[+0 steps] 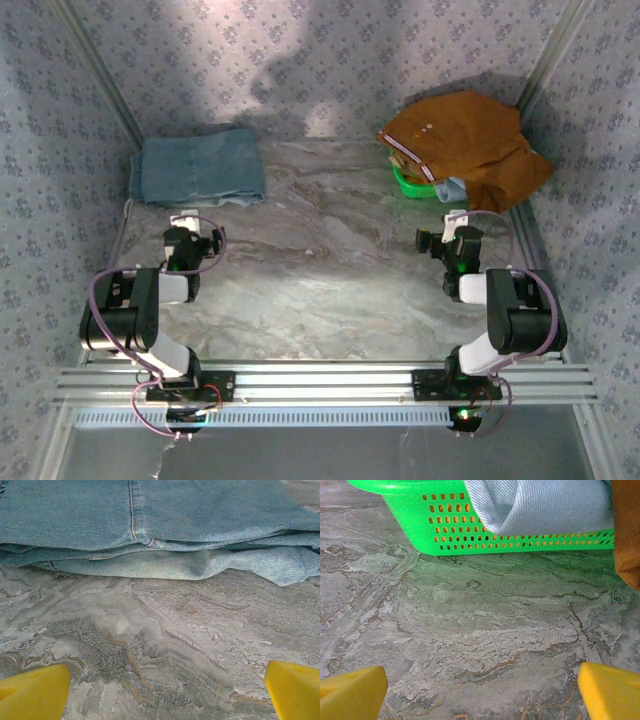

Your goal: Fold and stack the trousers

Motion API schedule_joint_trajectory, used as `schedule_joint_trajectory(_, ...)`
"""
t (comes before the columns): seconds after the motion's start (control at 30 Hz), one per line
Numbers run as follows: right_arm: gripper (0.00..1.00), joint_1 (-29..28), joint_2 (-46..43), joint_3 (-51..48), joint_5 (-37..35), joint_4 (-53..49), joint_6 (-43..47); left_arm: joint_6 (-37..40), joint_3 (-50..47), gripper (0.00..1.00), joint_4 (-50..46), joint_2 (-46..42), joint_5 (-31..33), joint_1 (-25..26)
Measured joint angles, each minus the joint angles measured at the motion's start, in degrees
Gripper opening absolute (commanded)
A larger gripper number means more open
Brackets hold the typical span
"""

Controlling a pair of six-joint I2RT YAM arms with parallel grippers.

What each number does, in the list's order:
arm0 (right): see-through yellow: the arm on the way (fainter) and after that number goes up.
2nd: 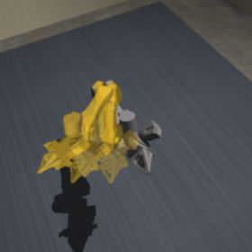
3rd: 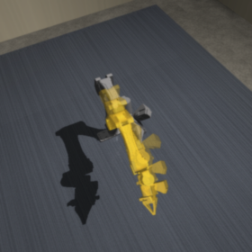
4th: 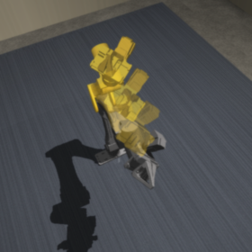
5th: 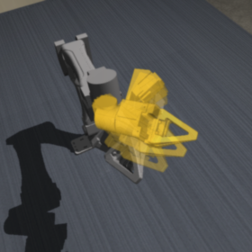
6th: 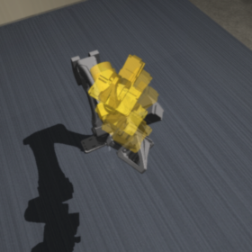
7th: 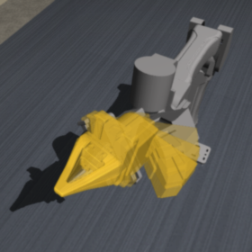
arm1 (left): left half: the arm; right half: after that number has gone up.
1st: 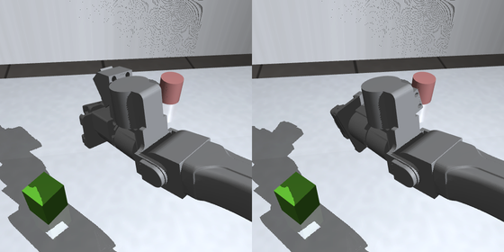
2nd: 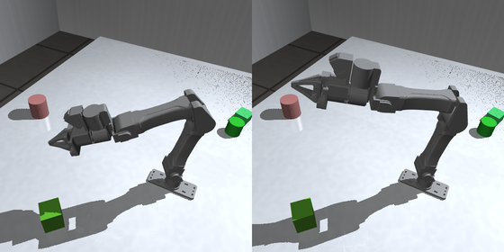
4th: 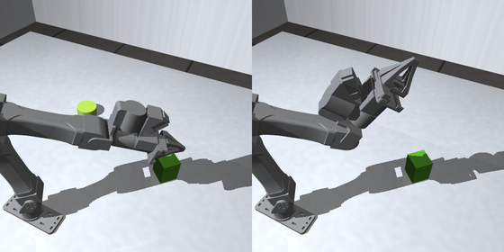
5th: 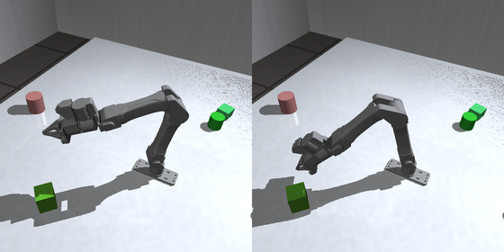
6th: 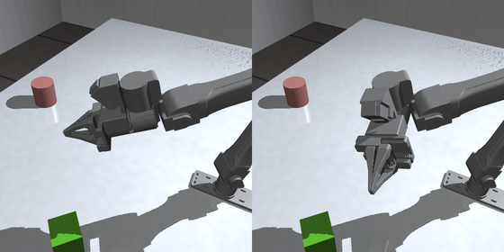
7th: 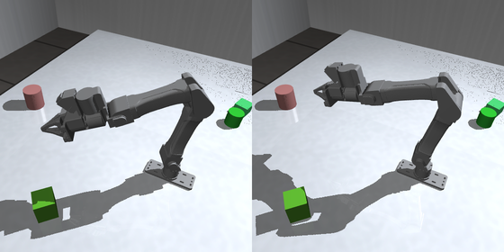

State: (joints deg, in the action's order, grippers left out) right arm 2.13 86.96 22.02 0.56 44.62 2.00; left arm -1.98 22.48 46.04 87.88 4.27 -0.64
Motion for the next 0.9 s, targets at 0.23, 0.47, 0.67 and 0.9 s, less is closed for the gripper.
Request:
schedule_joint_trajectory(0.23, 1.00, -0.2, -0.1, 0.1, -1.0, -0.3, 0.0, -0.1, 0.1, 1.00, -0.4, -0.1, 0.9, 0.1)
schedule_joint_trajectory(0.47, 1.00, -7.0, -8.3, 13.4, -11.1, -22.6, -1.2, -1.8, 7.0, 1.00, -21.2, -17.4, 4.4, 3.2)
schedule_joint_trajectory(0.67, 1.00, -8.7, -11.3, 42.3, -13.7, -49.4, -14.9, -14.9, 21.1, 1.00, -41.2, -34.7, 5.5, 6.4)
schedule_joint_trajectory(0.9, 0.98, 3.3, -4.2, 54.4, -3.9, -61.7, -31.7, -34.8, 19.7, 0.98, -54.3, -46.4, 6.8, 3.0)
